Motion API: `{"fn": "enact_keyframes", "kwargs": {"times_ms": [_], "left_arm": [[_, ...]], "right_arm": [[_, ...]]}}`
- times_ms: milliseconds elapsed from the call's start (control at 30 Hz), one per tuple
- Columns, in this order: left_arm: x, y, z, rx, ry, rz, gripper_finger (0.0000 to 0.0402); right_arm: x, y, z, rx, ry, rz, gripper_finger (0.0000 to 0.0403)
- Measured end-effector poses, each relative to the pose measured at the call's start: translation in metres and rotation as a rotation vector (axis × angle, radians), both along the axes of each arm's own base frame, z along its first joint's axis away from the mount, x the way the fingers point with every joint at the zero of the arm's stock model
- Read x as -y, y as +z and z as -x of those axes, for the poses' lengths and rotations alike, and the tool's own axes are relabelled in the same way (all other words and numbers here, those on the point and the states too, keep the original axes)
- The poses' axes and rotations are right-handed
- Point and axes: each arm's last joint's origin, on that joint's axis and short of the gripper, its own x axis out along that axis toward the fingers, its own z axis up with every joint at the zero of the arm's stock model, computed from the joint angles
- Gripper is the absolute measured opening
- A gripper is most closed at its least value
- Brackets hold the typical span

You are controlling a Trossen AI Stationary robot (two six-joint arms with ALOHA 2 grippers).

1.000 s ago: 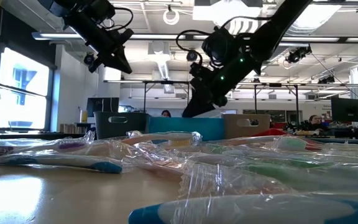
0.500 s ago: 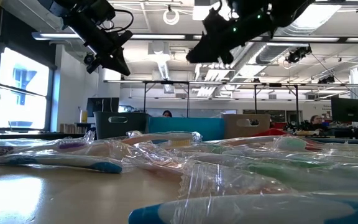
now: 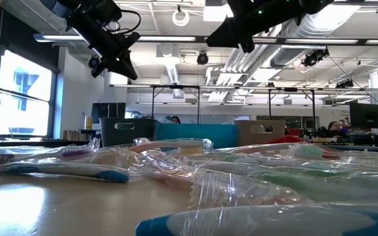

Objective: Pick & Place Toothbrushes
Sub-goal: Put the orange toothbrush into the white bin

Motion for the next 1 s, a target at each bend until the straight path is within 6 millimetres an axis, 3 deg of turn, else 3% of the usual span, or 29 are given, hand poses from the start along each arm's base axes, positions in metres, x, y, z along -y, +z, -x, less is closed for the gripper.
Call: {"fn": "enact_keyframes", "kwargs": {"times_ms": [233,400,733,1000], "left_arm": [[0.0,0.0,0.0,0.0,0.0,0.0,0.0019],[0.0,0.0,0.0,0.0,0.0,0.0,0.0019],[0.0,-0.001,0.0,-0.005,0.0,0.005,0.0019],[0.001,-0.001,0.001,-0.012,0.0,0.012,0.0019]], "right_arm": [[-0.003,-0.003,0.004,-0.045,0.053,-0.033,0.001],[-0.007,-0.005,0.004,-0.058,0.178,-0.091,0.0005],[-0.014,-0.002,0.021,-0.133,0.133,-0.184,0.0004],[-0.036,0.005,0.044,-0.231,-0.065,-0.154,0.0003]]}}
